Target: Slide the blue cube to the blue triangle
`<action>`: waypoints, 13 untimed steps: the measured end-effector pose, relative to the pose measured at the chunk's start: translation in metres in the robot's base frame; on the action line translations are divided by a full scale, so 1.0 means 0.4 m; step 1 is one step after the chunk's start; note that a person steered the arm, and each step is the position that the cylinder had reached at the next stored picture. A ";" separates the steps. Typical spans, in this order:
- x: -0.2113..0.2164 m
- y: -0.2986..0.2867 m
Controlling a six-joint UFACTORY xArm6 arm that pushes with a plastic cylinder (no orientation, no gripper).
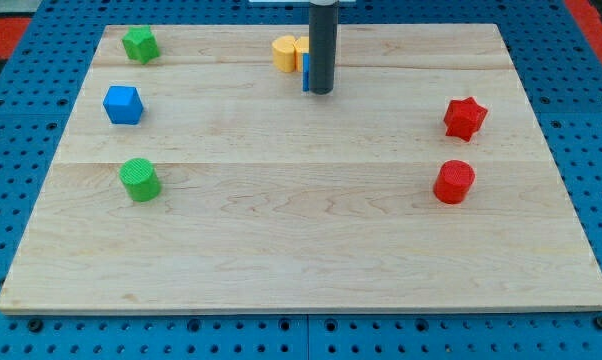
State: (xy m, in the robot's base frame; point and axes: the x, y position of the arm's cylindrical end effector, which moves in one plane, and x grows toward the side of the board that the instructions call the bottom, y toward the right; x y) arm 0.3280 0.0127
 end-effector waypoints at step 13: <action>-0.108 -0.396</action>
State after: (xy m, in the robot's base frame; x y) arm 0.2848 -0.1455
